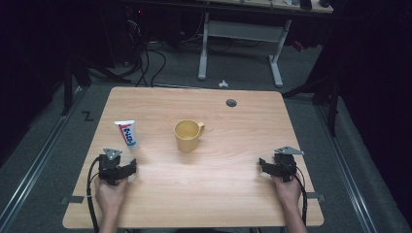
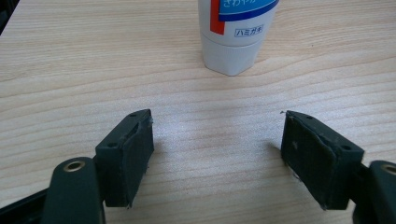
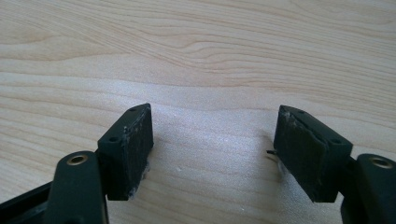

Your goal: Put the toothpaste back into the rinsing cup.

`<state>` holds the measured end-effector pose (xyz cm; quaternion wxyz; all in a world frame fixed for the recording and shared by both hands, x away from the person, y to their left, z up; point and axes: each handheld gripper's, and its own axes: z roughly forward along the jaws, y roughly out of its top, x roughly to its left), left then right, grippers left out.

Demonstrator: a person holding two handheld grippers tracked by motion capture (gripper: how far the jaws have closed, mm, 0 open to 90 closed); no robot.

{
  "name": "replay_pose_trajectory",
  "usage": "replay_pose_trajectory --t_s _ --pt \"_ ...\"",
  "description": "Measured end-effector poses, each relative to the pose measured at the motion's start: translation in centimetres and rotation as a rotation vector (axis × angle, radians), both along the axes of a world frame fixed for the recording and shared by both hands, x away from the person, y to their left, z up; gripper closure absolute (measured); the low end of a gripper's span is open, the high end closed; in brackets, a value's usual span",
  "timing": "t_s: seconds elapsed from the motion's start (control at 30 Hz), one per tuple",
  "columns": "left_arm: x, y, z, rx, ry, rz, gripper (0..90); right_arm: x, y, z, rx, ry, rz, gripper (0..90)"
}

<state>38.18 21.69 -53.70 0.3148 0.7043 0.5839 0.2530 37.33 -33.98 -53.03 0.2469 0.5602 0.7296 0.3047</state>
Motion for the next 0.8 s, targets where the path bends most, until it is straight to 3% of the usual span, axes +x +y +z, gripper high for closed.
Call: replay_pose_trajectory --t_s 0.8 --pt "-0.23 -0.18 -0.01 -0.006 -0.001 -0.016 25.6 -0.08 0.04 0.0 -0.001 0.0 -0.001 28.4"
